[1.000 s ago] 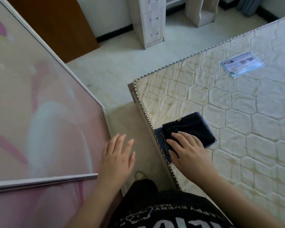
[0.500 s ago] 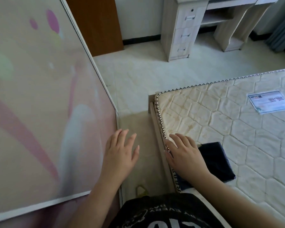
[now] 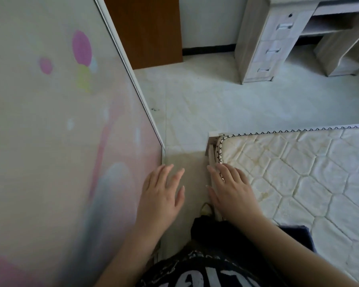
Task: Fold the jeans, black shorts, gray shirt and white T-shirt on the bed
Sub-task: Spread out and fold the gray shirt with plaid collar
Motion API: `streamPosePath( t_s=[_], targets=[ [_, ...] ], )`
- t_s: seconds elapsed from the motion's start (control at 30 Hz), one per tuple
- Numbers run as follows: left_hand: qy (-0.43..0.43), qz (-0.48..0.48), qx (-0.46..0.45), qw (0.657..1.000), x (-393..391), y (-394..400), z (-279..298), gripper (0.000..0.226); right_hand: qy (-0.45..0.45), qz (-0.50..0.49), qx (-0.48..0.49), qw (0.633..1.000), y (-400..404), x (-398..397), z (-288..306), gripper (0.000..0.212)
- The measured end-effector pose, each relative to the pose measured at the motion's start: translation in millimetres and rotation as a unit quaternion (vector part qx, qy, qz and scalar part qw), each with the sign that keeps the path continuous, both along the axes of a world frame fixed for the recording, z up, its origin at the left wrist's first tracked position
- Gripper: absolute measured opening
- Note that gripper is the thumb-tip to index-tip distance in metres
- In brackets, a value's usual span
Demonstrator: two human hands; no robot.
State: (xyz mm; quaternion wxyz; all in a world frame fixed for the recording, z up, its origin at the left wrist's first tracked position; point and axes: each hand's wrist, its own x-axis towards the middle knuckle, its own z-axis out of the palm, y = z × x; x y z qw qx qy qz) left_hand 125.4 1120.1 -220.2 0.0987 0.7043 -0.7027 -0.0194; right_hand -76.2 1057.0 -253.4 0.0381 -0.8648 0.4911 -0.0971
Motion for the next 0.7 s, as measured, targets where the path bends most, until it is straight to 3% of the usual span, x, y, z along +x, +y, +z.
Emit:
streamPosePath(
  t_s=[0.27, 0.47, 0.7],
  targets=[
    [-0.027, 0.044, -0.012, 0.999, 23, -113, 5, 0.041, 0.001, 0.024, 0.035, 0.999, -117, 18, 26, 0.045],
    [-0.063, 0.044, -0.011, 0.997, 51, -175, 1, 0.046, -0.047, 0.01, 0.014, 0.999, -191, 15, 37, 0.042],
    [-0.022, -0.056, 0.04, 0.997, 83, -258, -13, 0.051, -0.026, 0.045, 0.034, 0.998, -265, 56, 22, 0.044]
  ],
)
